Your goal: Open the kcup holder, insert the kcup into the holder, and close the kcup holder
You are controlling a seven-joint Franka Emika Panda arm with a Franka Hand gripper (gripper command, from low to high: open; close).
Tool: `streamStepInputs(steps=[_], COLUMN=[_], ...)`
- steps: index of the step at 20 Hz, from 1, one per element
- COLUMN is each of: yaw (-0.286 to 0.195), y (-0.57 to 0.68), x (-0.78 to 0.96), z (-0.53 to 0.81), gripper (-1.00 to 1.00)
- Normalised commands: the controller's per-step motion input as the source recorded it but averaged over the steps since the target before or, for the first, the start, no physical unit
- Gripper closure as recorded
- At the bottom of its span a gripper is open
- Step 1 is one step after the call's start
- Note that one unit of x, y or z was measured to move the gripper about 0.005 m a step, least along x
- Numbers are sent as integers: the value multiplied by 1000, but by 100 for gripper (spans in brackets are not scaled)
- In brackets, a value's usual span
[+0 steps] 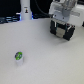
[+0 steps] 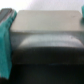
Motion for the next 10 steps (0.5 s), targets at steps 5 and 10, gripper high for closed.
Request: streamStepInputs(steps=[5, 10], yaw=[-68, -73], y=[-265, -292], x=[938, 918], z=[116, 121], gripper=[100, 100])
